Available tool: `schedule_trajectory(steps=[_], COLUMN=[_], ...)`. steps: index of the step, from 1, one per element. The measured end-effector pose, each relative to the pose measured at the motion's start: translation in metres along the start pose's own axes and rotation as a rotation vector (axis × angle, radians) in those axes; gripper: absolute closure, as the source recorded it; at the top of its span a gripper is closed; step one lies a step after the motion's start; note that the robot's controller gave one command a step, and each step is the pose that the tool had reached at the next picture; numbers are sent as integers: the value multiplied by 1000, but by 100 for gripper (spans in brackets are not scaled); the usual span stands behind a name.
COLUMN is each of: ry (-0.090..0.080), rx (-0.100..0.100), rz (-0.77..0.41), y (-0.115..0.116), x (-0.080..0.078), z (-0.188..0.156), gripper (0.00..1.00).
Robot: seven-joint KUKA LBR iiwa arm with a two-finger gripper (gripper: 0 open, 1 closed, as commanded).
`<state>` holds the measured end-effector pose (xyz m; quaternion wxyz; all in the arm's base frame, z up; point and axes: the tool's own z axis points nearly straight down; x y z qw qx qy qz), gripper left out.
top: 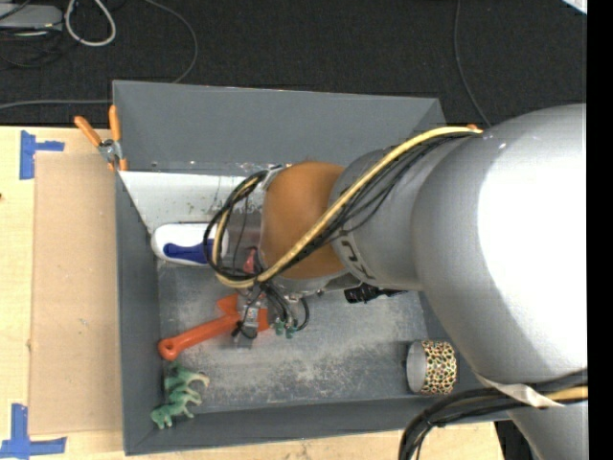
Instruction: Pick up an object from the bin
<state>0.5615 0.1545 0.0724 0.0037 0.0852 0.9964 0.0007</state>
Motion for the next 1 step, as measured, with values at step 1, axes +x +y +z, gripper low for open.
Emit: schedule_trajectory(steps=[1], ry=[0], rx=[0], rz=[-1], y=[0], x=[0], z=[0], gripper=[100])
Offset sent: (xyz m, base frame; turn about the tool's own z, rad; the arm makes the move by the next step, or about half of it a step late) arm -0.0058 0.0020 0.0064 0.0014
